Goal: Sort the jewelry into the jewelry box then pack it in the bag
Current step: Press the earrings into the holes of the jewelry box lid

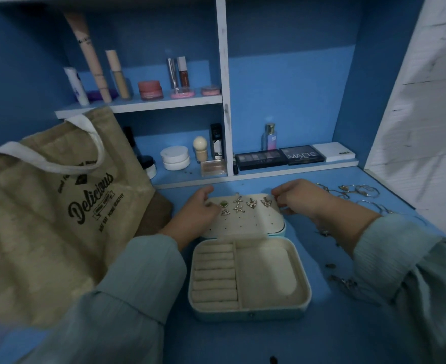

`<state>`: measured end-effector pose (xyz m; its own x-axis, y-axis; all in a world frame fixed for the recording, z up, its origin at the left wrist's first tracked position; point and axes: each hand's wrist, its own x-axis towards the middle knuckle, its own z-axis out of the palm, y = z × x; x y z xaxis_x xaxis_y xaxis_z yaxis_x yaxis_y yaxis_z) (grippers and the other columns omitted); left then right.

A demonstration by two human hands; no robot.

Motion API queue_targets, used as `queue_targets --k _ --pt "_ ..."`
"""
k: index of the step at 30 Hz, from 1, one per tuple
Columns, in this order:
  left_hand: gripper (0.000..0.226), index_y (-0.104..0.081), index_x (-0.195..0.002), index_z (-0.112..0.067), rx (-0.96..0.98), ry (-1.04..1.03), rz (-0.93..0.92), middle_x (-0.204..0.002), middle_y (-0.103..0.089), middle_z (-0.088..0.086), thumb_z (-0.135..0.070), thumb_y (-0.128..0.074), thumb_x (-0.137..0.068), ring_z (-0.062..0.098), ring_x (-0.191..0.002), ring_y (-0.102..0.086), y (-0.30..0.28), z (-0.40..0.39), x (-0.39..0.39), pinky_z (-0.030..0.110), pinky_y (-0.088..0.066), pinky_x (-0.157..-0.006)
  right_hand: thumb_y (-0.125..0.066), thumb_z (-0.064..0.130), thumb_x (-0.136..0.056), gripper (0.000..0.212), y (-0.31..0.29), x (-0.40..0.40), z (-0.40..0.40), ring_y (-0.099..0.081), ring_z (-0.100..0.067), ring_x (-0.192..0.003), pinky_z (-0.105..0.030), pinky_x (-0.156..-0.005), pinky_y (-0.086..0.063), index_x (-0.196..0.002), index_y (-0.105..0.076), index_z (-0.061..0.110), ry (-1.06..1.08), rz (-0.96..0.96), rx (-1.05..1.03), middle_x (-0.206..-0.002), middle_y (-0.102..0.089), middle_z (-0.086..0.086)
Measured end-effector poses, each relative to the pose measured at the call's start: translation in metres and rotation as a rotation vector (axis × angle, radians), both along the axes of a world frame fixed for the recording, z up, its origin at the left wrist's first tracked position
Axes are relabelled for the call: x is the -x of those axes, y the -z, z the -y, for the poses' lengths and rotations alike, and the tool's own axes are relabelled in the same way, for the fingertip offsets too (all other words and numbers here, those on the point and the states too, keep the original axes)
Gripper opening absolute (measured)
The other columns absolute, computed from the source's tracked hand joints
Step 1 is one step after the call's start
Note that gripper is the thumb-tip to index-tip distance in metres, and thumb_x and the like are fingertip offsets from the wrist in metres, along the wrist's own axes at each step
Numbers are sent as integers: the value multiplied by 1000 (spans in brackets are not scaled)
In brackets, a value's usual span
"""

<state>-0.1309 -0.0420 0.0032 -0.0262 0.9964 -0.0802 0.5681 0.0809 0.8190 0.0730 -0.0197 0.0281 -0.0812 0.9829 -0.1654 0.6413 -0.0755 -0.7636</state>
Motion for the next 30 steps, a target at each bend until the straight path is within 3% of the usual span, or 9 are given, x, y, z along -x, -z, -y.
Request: queue_targets --k 3,6,11,15,21,25,30 --pt "56 -26 -145 -20 21 16 -57 -149 -29 7 -22 -50 -94 18 -133 -33 -2 4 -4 27 -29 -107 -47 -4 -90 30 -5 -6 7 -57 -26 -109 -29 -80 -53 -118 -58 -2 -9 -74 27 -123 -58 -11" --pt "56 -27 -145 -19 26 45 -274 -148 -30 9 -27 -49 -94 22 -133 -34 -4 11 -13 30 -29 -109 -51 2 -91 22 -10 -18 17 -59 -20 -93 -22 -68 -50 -108 -63 9 -33 -118 48 -110 -63 -12" --pt "51 -39 -140 -26 -88 192 -518 -148 -34 0 -37 -48 -91 22 -134 -32 -9 40 -46 42 -26 -112 -54 10 -91 16 -18 -50 39 -56 -19 -68 -25 -63 -47 -101 -66 7 -226 159 58 -98 -67 -22" --pt "37 -52 -129 -33 -123 336 -590 -139 -47 -8 -39 -45 -93 19 -129 -40 -13 64 -80 42 -27 -109 -56 12 -89 15 -25 -73 65 -55 -6 -57 -15 -58 -45 -97 -68 15 -347 412 92 -67 -63 6" --pt "30 -58 -121 -37 -292 474 -768 -136 -46 -16 -42 -47 -93 13 -132 -32 -3 72 -113 44 -7 -111 -61 23 -86 20 -15 -102 96 -55 -8 -89 -20 -82 -41 -105 -67 27 -364 687 -26 -91 -60 12" --pt "28 -58 -119 -38 -300 518 -820 -133 -48 -16 -39 -46 -95 13 -130 -32 -2 66 -130 47 -2 -111 -61 21 -85 21 4 -115 112 -55 -8 -89 -19 -78 -39 -104 -69 25 -275 648 -123 -88 -54 15" --pt "26 -59 -117 -42 -267 542 -943 -130 -52 -15 -38 -45 -96 14 -126 -39 0 56 -144 50 -7 -110 -62 18 -87 23 35 -131 126 -54 -11 -96 -14 -80 -33 -109 -68 16 -175 537 -313 -107 -59 3"
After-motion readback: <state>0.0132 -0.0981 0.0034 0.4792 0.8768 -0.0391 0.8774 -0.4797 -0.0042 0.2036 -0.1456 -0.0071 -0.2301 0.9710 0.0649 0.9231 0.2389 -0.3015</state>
